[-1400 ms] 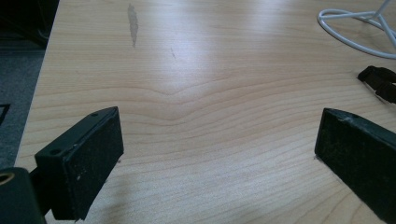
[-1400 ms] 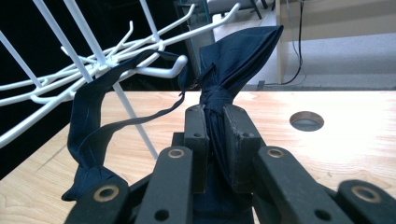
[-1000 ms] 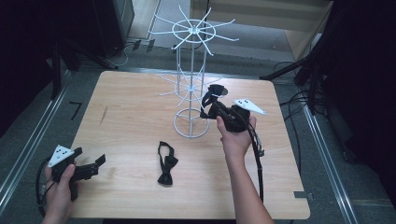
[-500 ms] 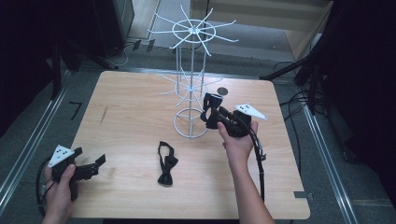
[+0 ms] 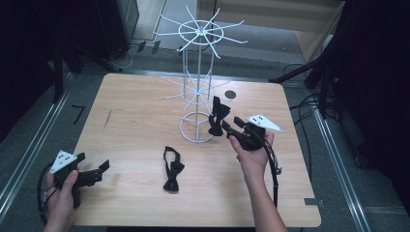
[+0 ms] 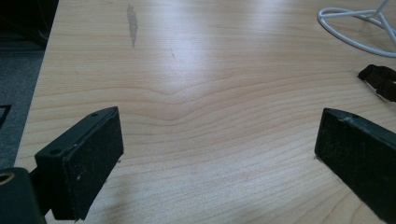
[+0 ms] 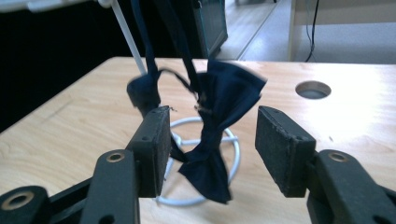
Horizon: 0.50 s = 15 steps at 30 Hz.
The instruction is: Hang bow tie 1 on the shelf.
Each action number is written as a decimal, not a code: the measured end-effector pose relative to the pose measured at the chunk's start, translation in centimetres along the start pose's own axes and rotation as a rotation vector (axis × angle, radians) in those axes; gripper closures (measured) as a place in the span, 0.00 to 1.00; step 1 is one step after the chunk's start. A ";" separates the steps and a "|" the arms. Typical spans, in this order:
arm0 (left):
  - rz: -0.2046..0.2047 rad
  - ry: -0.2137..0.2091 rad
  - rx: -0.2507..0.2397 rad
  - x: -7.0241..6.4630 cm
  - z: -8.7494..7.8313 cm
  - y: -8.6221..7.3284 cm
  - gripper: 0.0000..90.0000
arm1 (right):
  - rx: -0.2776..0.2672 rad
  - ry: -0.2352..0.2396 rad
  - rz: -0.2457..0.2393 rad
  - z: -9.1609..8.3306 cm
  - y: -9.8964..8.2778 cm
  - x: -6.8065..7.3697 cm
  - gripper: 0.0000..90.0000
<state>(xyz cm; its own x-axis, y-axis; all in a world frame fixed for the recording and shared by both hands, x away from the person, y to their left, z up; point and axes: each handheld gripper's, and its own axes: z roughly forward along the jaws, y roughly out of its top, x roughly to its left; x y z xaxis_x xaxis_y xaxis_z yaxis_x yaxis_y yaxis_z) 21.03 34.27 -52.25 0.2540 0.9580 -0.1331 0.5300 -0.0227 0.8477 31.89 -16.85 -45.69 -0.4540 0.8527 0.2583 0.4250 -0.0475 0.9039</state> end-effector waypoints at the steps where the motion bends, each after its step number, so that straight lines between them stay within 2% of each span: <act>1: 0.000 0.000 0.000 0.0 0.0 0.0 0.02 | 0.001 -0.001 0.006 -0.3 -0.4 -0.2 0.52; 9: -0.003 0.000 0.001 0.0 0.0 0.0 0.02 | 0.052 -0.003 -0.006 -1.3 -2.3 -0.5 0.54; 15: -0.002 0.000 0.002 0.0 0.0 0.0 0.02 | 0.067 -0.008 0.008 -1.8 -3.4 -0.8 0.53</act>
<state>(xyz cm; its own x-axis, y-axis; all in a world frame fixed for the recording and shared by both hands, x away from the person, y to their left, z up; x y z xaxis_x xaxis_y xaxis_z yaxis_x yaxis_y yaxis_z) 21.05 34.25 -52.25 0.2530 0.9580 -0.1352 0.5321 -0.0211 0.8464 29.48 -18.33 -48.35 -0.4443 0.8566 0.2624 0.4803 -0.0195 0.8769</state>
